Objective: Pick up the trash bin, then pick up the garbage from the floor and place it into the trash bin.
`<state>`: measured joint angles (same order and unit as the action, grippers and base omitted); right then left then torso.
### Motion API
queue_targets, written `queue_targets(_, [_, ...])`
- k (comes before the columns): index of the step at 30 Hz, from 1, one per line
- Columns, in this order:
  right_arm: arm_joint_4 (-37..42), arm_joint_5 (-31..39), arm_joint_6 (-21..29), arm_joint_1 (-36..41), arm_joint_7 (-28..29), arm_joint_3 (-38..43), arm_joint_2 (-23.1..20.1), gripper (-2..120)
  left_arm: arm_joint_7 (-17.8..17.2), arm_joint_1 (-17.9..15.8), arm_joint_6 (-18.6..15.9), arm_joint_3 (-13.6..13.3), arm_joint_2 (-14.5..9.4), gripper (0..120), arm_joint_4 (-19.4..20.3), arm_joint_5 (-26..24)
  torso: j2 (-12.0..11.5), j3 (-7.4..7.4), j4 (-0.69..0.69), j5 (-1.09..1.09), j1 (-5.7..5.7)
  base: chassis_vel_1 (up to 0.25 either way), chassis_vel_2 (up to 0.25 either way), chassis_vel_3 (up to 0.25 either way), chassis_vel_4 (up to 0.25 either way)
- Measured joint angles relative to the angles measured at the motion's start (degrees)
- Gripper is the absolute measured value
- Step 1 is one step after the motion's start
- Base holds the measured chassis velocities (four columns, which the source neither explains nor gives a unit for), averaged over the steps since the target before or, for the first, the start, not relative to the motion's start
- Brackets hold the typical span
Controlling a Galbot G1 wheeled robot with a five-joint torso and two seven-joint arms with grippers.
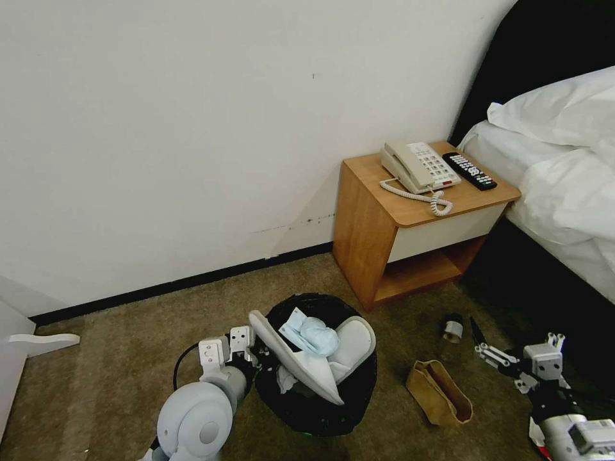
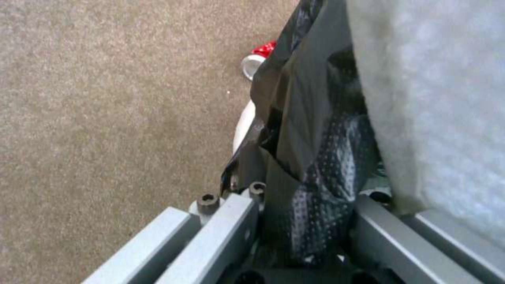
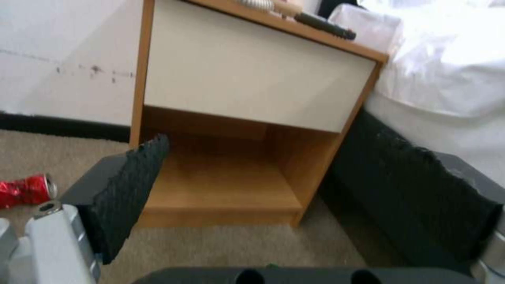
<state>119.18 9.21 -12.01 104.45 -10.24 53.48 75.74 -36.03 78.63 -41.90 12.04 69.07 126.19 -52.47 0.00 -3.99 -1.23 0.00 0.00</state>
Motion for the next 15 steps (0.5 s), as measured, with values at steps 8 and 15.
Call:
queue_targets(8, [-1.4,0.0,0.1,-0.8,0.0,-0.2,-0.4,100,1.1,-0.3,0.3,0.1,0.3,0,-0.5,0.8,0.0,0.0,0.01,0.0,0.0,0.0,0.0,0.0,0.0])
queue_targets(15, [-1.8,0.3,0.4,-0.9,0.1,-0.4,-0.9,100,1.2,-0.3,0.5,0.5,0.2,0,-0.8,0.8,0.0,0.0,0.01,0.0,0.0,-0.021,-0.024,-0.02,-0.018])
